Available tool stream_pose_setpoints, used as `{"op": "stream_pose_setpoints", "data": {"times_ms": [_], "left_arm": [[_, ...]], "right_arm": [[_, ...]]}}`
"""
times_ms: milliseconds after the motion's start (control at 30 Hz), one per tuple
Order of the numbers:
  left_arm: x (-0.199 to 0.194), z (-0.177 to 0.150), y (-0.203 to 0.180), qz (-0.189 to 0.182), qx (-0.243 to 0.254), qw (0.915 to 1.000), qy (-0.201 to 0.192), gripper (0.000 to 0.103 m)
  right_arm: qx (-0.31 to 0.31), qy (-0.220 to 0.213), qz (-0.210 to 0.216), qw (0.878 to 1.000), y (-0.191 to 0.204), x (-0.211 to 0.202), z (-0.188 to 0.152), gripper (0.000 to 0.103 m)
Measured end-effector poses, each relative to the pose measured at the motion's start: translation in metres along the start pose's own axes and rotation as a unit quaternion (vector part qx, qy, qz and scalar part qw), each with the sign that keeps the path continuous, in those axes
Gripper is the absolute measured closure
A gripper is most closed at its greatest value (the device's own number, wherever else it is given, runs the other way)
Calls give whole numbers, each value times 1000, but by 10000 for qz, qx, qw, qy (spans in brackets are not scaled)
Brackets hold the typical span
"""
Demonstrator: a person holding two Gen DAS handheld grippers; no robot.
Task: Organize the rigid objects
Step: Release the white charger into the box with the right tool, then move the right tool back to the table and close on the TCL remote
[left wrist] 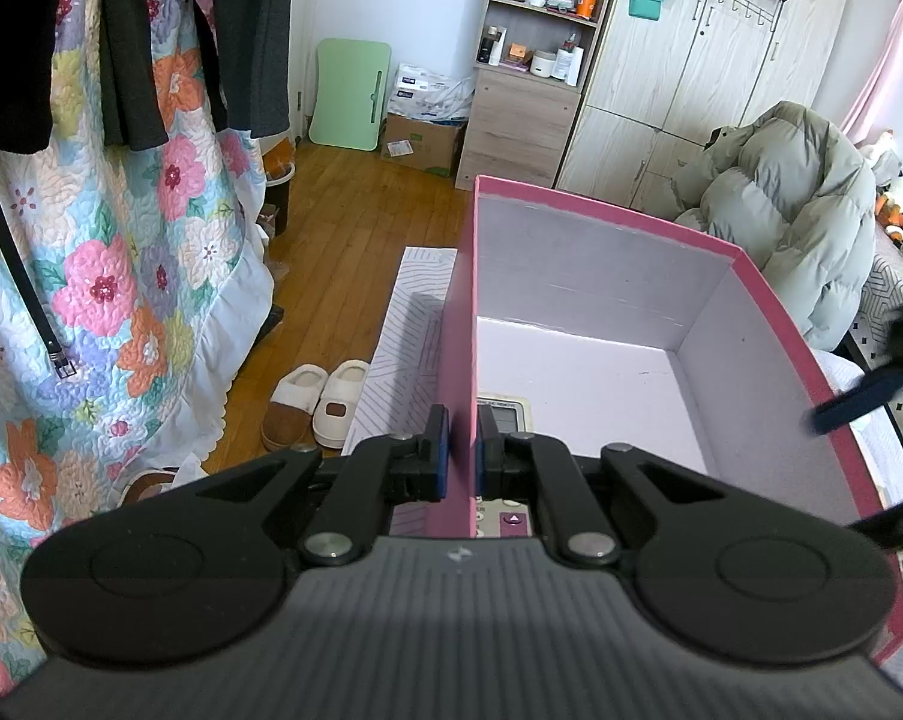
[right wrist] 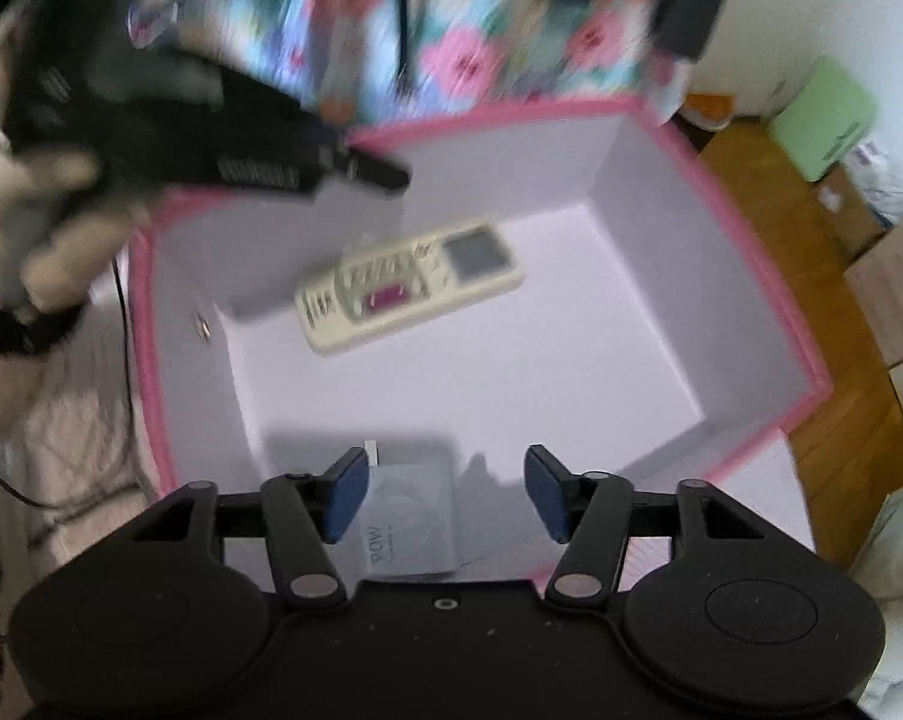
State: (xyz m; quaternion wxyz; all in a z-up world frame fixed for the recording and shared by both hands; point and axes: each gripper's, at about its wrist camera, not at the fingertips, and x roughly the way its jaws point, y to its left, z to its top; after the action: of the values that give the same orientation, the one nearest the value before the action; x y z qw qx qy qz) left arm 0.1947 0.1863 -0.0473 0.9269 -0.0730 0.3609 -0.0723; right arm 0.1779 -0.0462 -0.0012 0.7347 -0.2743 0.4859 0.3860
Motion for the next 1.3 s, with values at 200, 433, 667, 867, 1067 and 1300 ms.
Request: {"op": "stream_pose_setpoints", "data": {"times_ms": [200,433,667,867,1067,1300], "left_arm": [[0,0,0,3,40,10000,0,96],[-1,5,1,45,58,10000,24,96],[0,6,-2,45,49,10000,39,96],[0,6,-3,32,44,10000,40,96],[1,6,-2,42,62,10000,39,96],[1,5,-3,37,51,10000,38,96]], "right_arm": [[1563,45,-445,9867,-18,-43,-50,35],[3200,366,-457,9456,-45,-27,-132,35],[4014,148,-543,9142,-53,-3,-189,42],[4451,266,-547,8934,-52,14,-207,50],[4555,351,-657,8871,-52,15,-211,44],[4515,342,-728,8886,-53,16,-213,39]]}}
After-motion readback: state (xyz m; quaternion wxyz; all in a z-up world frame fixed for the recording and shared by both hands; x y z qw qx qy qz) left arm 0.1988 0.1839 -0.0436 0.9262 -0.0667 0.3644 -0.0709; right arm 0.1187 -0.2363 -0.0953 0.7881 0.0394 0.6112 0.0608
